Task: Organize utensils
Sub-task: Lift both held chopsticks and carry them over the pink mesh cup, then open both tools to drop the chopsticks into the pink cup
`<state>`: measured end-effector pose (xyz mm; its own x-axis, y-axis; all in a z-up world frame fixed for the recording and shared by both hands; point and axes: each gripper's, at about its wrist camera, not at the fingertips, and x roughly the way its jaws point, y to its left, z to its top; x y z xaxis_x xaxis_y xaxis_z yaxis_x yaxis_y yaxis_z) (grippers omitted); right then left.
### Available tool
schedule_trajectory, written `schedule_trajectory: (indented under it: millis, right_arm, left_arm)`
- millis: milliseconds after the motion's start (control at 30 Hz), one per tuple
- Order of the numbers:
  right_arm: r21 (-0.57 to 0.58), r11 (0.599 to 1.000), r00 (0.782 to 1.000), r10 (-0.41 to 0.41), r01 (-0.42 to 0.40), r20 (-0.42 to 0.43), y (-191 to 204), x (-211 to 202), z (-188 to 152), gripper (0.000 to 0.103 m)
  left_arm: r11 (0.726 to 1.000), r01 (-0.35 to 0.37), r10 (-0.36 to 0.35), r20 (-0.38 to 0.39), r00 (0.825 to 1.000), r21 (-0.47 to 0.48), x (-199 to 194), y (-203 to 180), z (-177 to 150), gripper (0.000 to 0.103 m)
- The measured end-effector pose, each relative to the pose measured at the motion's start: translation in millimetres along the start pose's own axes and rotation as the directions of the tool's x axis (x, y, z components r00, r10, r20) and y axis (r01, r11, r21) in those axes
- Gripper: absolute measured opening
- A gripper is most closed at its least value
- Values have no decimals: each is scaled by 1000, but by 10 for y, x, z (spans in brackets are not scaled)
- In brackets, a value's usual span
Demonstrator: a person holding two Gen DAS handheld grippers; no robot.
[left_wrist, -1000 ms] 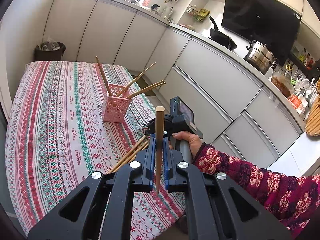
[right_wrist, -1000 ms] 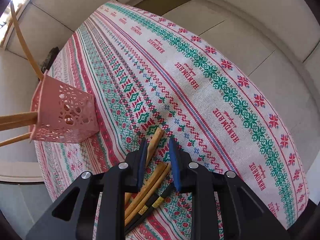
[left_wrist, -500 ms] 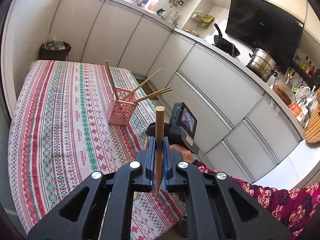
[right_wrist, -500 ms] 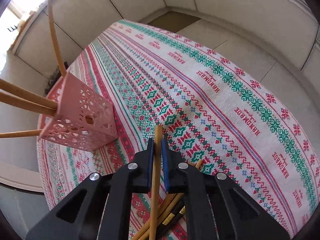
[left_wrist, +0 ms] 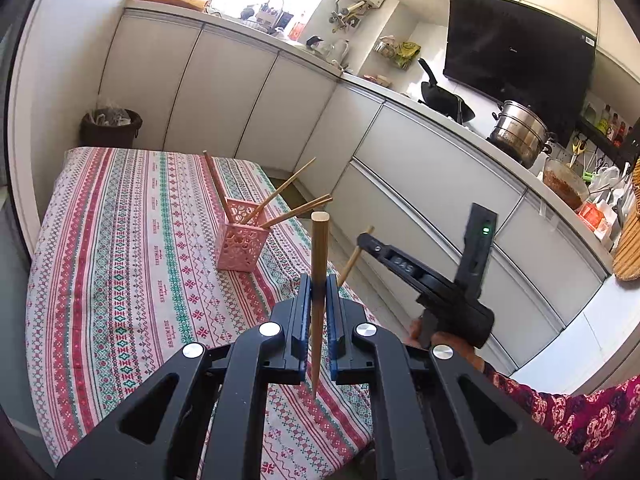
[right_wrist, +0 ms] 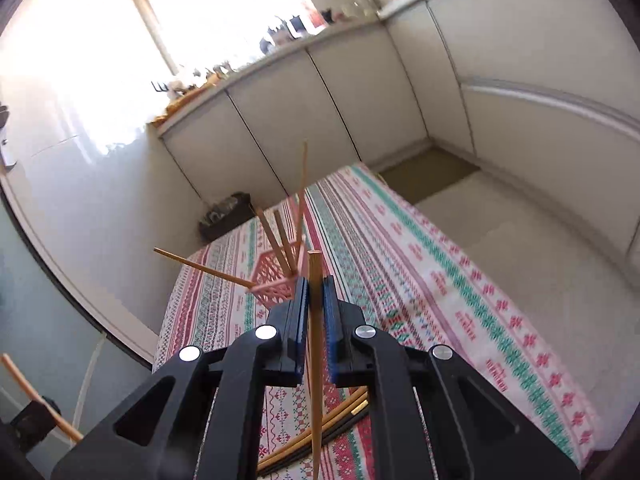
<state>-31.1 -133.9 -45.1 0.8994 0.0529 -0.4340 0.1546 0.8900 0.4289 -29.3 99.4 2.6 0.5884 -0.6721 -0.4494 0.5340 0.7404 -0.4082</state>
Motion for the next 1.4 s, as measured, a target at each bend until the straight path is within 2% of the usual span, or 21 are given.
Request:
schedule_trajectory:
  millis: [200,400,567,667,800,867,1067,1200,1233,1267,1333,1400]
  right_arm:
    - [-72,997,998,37,-33,58,26,-432,289,8]
    - [-84,992,990,105,-98,90,120,-753,724,8]
    - [-107,980,969,185,-169,165,336,-966,1219,8]
    - [-142,975,949,201,-170,244,531,-965,1501,8]
    - [-158,975,929,197,-154,312,701,-672,1726,8]
    - [-161,978,928,181,-135,326,727,-387,1739,8]
    - [-175,981,954,129,-83,271,608,599,1417,8]
    - [-172,980,972,137,-105,191,487,920,1153,11]
    - [-164,980,971,144,-113,190,457,904,1144,17]
    - [-159,980,969,149,-118,196,429,868,1146,29]
    - [-137,982,963,160,-132,218,357,732,1192,44]
    - [-122,981,956,178,-153,235,274,565,1236,48]
  left_arm:
    - [999,-50,51,91,994,-14,-159,-50,107,7]
    - [996,-85,88,130,988,-32,-169,-77,233,7]
    - [995,-103,103,170,980,-7,-181,-202,443,7]
    - [994,-105,102,200,974,4,-208,-243,541,7]
    - [993,-115,110,206,972,12,-168,-210,605,7]
    - [992,-128,122,201,972,15,-125,-161,626,6]
    - [987,-158,158,174,972,-16,63,108,688,6]
    - [987,-156,158,184,970,-25,141,171,767,7]
    - [988,-154,155,194,969,-22,160,156,799,6]
    - [987,-158,158,203,966,-15,184,131,837,6]
    - [985,-173,168,218,961,3,242,77,939,6]
    - [984,-179,171,238,956,13,318,22,1080,6]
